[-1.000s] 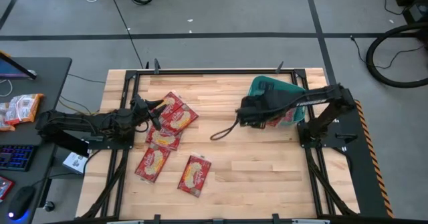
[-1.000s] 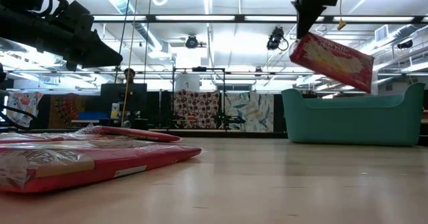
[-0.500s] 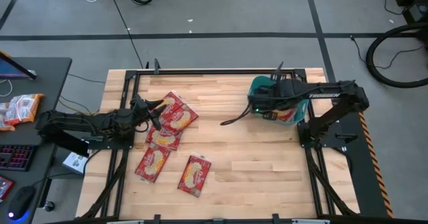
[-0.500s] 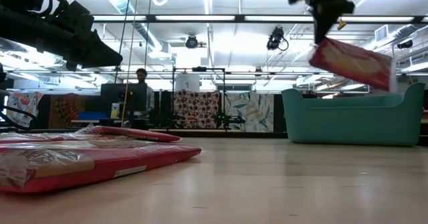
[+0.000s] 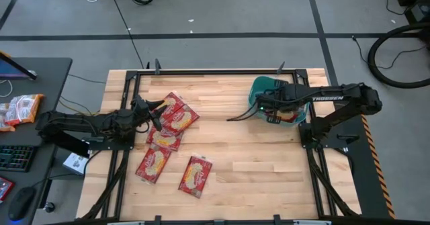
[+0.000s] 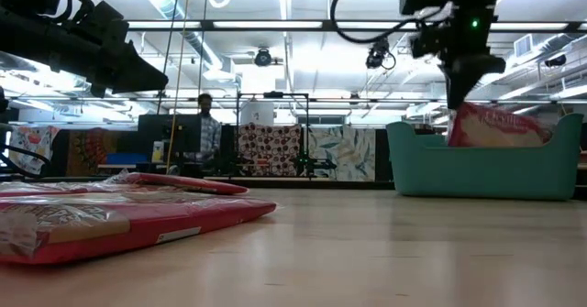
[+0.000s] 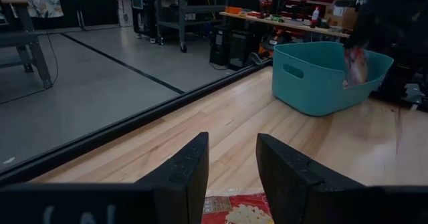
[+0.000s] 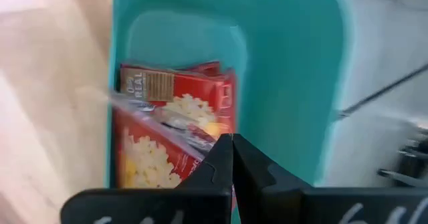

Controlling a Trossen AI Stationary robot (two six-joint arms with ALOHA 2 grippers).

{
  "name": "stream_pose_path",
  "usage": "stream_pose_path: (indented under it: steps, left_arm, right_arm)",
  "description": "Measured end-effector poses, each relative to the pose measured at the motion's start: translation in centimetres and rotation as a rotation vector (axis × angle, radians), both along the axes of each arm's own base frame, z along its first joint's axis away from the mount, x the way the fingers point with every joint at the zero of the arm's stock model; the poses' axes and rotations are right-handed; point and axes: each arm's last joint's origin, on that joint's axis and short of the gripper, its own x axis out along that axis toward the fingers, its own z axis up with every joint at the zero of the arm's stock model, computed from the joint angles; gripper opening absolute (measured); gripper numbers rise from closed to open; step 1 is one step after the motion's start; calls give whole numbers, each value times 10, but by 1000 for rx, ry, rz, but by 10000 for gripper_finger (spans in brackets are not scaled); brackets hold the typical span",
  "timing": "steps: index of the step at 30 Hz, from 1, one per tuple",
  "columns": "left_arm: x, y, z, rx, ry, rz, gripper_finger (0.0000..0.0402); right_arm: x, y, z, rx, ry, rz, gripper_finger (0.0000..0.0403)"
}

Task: Sort popcorn bags into baskets
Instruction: Put the red popcorn bag into the green container

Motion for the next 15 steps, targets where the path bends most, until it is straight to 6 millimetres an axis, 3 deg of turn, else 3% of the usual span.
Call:
stream_pose_path:
  steps: [7,15]
  left_arm:
    - [0,0,0,0,0,0,130]
    - [0,0,0,1,1,0,130]
  right_arm:
    - [1,-14,-22,-9,-52,-56,24]
    - [-1,-28,-13,8,-82,-160,113]
